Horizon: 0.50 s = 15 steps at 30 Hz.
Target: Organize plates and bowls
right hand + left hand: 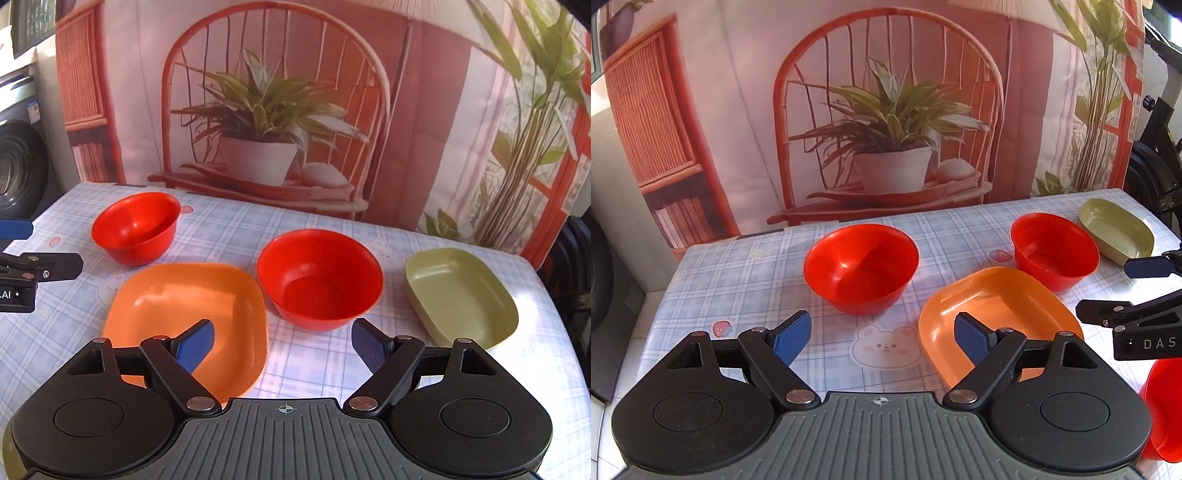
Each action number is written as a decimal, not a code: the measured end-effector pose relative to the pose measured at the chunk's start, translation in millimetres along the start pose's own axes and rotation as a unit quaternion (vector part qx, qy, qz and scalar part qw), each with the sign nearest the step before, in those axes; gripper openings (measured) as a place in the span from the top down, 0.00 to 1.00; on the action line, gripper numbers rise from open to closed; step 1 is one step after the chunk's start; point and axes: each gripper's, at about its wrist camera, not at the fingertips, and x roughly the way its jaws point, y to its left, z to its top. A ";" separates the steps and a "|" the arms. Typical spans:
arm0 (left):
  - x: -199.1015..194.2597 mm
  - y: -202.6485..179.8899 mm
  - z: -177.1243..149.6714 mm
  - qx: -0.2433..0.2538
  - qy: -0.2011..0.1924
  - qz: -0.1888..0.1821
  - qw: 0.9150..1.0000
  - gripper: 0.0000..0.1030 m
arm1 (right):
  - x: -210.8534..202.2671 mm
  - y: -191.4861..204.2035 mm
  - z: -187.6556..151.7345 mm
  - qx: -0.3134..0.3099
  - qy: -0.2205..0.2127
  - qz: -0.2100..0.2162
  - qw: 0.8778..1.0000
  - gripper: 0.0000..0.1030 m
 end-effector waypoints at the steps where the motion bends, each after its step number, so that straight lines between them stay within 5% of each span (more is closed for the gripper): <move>1: 8.1 -1.8 -2.2 0.002 0.012 -0.002 1.000 0.17 | 6.7 -2.6 0.5 0.010 0.012 0.005 1.000 0.30; 9: 44.9 -1.7 -16.2 -0.023 0.059 -0.051 0.997 0.24 | 31.8 -10.1 -2.7 0.037 0.061 0.027 0.997 0.53; 15: 62.2 0.0 -15.8 -0.053 0.087 -0.087 0.991 0.34 | 37.1 -7.3 -3.2 0.038 0.075 0.044 0.996 0.60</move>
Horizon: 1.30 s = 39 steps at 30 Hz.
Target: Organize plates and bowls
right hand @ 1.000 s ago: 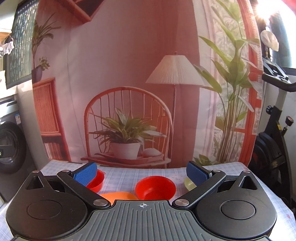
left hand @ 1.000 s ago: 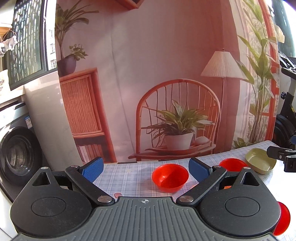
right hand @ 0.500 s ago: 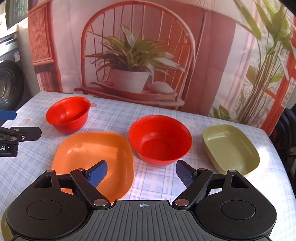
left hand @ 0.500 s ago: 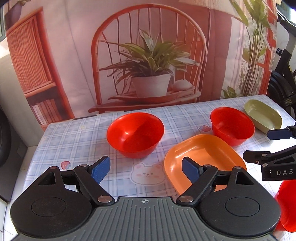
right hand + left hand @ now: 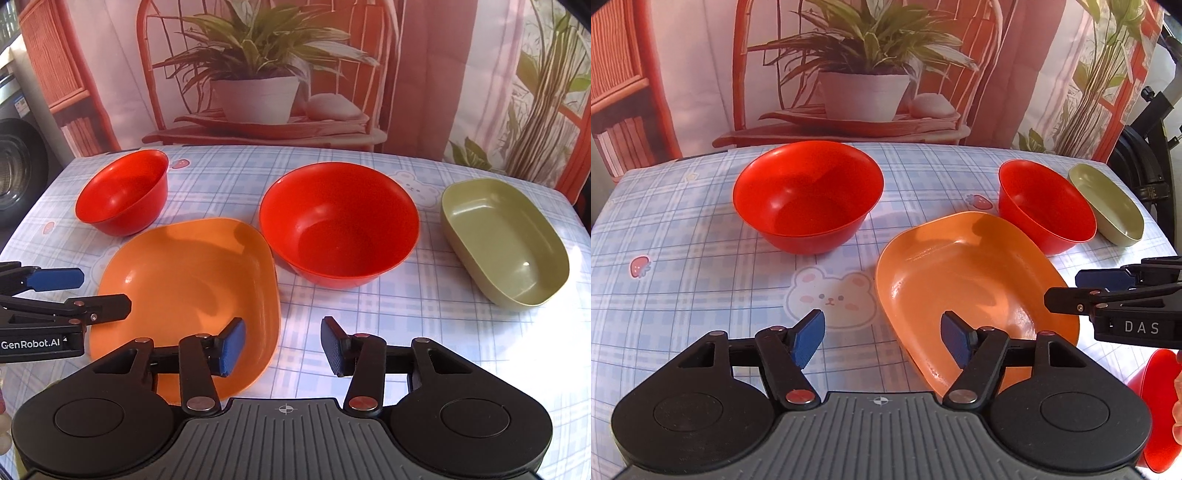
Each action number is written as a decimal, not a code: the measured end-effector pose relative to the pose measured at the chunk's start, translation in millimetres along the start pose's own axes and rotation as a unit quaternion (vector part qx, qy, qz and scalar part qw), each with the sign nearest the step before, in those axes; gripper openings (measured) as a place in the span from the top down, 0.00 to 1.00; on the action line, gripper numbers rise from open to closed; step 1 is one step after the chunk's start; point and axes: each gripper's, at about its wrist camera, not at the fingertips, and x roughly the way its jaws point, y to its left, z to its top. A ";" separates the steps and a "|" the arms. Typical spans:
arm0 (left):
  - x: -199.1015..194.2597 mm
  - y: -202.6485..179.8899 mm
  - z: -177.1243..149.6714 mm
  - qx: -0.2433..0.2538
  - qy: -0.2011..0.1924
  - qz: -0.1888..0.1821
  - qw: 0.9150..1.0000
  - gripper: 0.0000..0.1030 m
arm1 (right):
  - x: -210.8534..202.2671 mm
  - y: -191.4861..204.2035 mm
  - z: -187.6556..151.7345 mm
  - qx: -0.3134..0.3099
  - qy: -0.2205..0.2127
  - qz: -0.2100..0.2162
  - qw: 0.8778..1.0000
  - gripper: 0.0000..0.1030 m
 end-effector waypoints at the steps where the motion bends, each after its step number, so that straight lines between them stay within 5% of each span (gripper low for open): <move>1: 2.1 0.7 -0.3 -0.003 0.005 -0.006 1.000 0.39 | 1.1 0.7 0.0 -0.002 0.004 0.000 1.000 0.61; 7: 9.1 -1.9 -7.1 0.002 0.016 -0.035 0.999 0.81 | 6.8 -0.6 -0.8 0.006 0.021 -0.005 1.000 0.76; 11: 8.5 -2.6 -9.9 0.001 0.014 -0.047 0.999 0.82 | 5.0 0.7 -1.0 0.008 0.020 -0.002 1.000 0.93; 27: -57.9 -3.7 -2.8 0.022 -0.039 -0.025 0.999 0.83 | -59.3 20.1 -13.9 0.035 -0.041 0.025 0.998 0.92; 39: -103.1 1.0 -31.6 0.062 -0.045 -0.033 0.997 0.83 | -109.2 49.7 -79.1 0.057 -0.054 0.079 0.994 0.89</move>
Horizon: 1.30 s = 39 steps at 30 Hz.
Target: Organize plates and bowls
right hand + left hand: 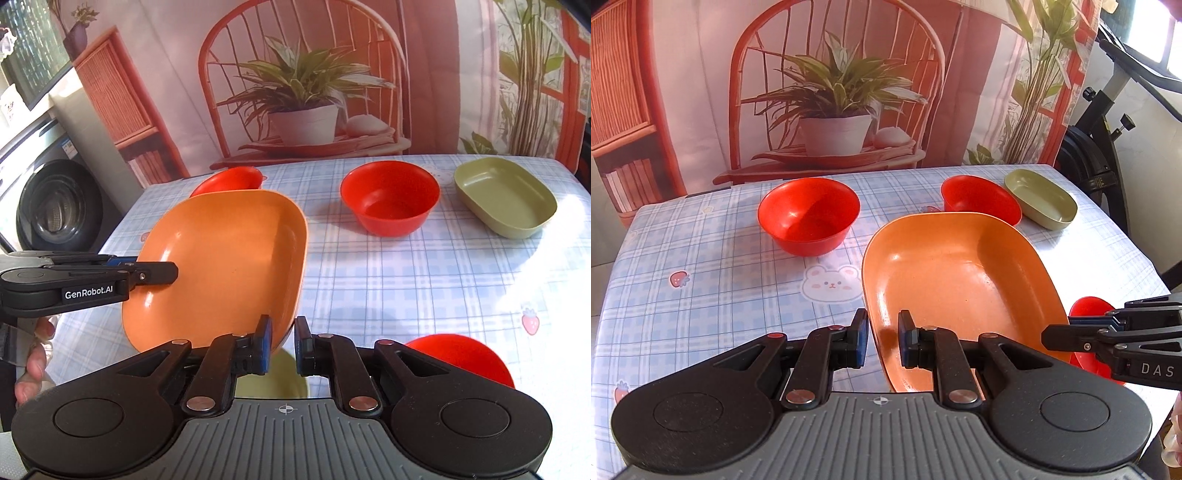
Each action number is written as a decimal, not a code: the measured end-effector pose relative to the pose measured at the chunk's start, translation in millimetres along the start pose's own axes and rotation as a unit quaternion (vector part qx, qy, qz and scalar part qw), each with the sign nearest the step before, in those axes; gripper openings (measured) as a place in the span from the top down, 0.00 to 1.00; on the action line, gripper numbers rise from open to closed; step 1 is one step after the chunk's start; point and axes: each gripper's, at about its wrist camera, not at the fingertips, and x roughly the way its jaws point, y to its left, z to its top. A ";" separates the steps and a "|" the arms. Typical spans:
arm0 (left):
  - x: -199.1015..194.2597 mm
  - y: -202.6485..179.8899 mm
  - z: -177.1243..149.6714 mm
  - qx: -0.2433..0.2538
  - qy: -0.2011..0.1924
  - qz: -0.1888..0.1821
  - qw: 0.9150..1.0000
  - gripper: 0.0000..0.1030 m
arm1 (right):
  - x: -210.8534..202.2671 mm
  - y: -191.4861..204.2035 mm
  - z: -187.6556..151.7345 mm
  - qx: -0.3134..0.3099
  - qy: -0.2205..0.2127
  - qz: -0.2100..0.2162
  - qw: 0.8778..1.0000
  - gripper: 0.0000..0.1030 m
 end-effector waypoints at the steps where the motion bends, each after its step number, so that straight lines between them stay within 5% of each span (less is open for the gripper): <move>1: -2.2 -0.4 -4.1 0.004 0.002 -0.002 1.000 0.83 | -2.4 1.9 -7.6 0.004 0.004 0.005 1.000 0.89; 13: -8.9 -9.9 -30.9 0.027 0.026 -0.012 0.999 0.83 | -19.0 13.3 -68.6 0.035 0.036 0.032 0.998 0.87; 39: 14.8 -14.0 -47.9 0.027 0.054 0.030 0.998 0.82 | -5.9 9.3 -79.6 0.050 0.065 0.038 0.996 0.82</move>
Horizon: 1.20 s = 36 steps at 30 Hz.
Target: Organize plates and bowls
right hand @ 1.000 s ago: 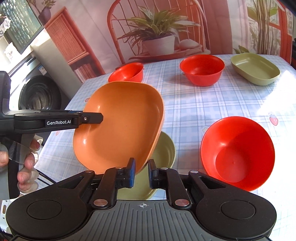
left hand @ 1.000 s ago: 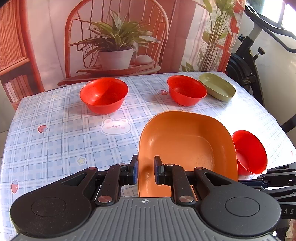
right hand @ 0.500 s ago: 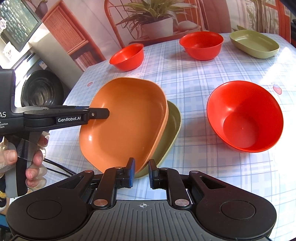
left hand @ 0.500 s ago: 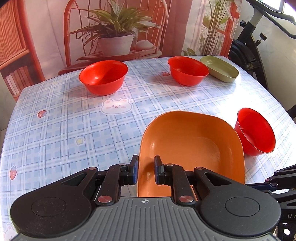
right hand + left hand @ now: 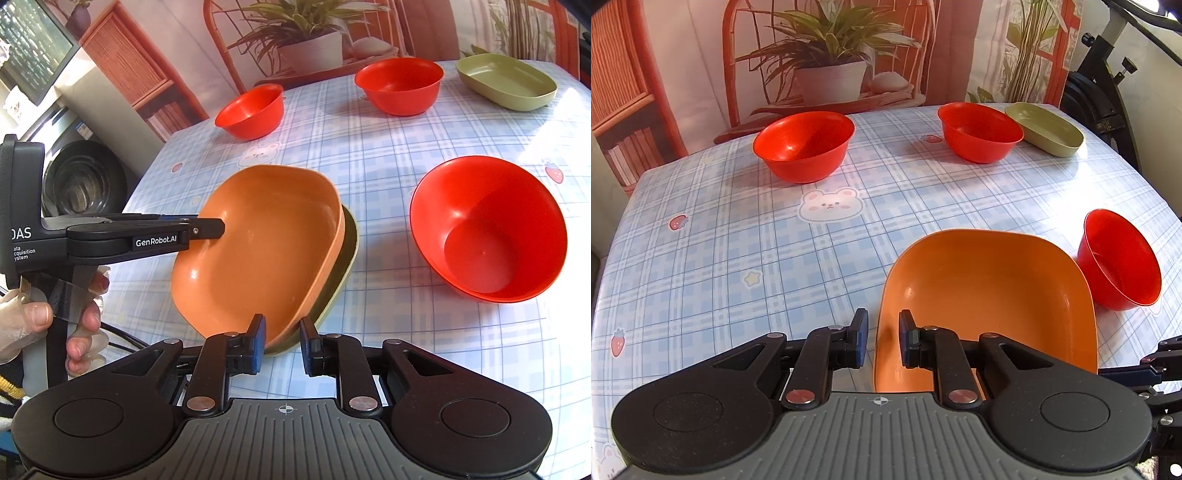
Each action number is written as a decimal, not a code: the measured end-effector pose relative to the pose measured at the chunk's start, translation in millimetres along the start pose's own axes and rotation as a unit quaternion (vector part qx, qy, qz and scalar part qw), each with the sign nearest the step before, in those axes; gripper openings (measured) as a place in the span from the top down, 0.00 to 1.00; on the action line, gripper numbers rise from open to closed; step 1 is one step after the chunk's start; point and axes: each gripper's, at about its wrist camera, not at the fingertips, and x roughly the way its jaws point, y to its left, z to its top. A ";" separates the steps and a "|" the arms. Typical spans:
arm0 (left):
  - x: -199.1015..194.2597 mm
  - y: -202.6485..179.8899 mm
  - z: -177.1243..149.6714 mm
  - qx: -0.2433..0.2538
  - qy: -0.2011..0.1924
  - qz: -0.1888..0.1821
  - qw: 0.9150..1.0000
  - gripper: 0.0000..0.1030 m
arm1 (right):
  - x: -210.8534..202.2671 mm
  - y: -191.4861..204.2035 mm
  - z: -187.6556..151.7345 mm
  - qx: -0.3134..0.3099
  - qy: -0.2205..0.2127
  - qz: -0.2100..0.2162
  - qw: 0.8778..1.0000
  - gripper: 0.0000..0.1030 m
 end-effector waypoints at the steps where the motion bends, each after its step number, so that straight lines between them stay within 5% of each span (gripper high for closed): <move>1: 0.4 0.0 0.4 0.000 0.000 0.000 1.000 0.82 | 0.4 -0.9 0.4 0.001 0.000 -0.002 1.000 0.82; 10: -3.1 0.6 -0.1 -0.004 -0.006 -0.001 1.000 0.82 | -9.8 -4.2 2.5 0.003 -0.023 -0.009 1.000 0.81; 18: -2.7 0.5 -1.6 -0.006 -0.005 -0.001 1.000 0.82 | -8.1 -24.1 7.8 0.033 -0.046 -0.016 0.998 0.99; 31: 2.8 6.6 -5.5 -0.013 0.003 0.001 1.000 0.82 | -3.4 -26.8 5.4 0.043 -0.041 -0.015 0.998 0.98; 36: -11.5 4.7 -0.8 -0.020 -0.016 -0.009 1.000 0.82 | -20.9 -30.5 12.6 0.039 -0.069 -0.013 0.997 0.95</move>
